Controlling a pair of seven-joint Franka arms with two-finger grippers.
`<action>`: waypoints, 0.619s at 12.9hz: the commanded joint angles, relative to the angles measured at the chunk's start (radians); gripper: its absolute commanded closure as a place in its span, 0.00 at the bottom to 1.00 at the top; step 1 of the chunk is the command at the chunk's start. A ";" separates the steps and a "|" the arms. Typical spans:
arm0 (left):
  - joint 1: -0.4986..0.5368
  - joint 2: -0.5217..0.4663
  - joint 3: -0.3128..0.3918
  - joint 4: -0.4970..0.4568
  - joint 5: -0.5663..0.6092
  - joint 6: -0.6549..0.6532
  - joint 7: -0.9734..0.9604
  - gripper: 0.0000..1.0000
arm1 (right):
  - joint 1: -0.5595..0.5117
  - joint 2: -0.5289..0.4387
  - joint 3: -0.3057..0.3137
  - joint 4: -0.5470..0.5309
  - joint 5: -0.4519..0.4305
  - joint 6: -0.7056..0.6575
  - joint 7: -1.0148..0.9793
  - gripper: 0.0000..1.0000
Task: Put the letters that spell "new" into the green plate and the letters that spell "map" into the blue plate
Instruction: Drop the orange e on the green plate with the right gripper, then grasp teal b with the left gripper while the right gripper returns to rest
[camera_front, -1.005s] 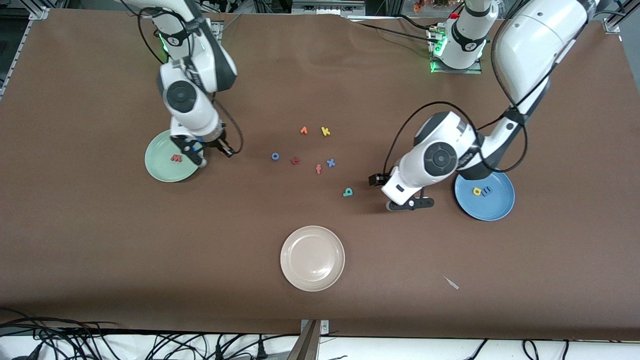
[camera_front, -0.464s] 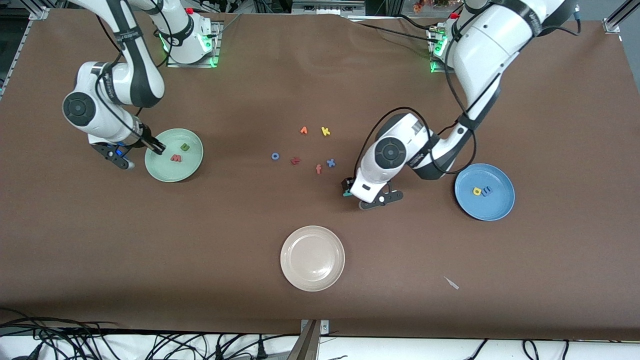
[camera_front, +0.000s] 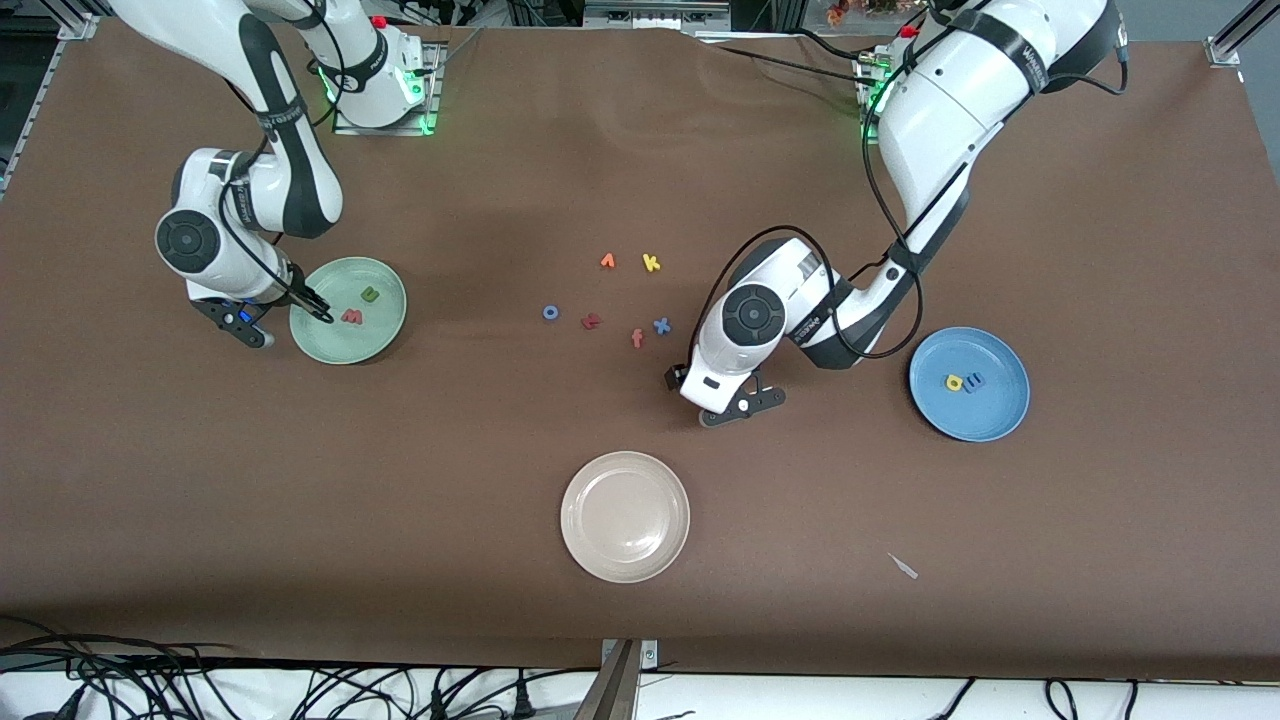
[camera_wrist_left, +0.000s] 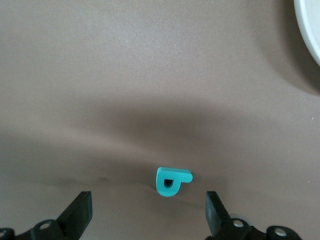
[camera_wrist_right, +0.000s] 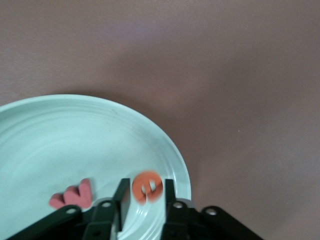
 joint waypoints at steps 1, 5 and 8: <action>-0.097 0.040 0.091 0.079 -0.022 -0.013 -0.007 0.00 | -0.002 -0.031 0.010 0.015 0.011 -0.021 -0.016 0.00; -0.108 0.055 0.100 0.096 -0.024 -0.013 -0.007 0.08 | 0.000 -0.128 0.010 0.128 0.009 -0.202 -0.073 0.00; -0.112 0.063 0.100 0.095 -0.024 -0.011 -0.011 0.20 | -0.002 -0.177 -0.002 0.347 0.009 -0.508 -0.188 0.00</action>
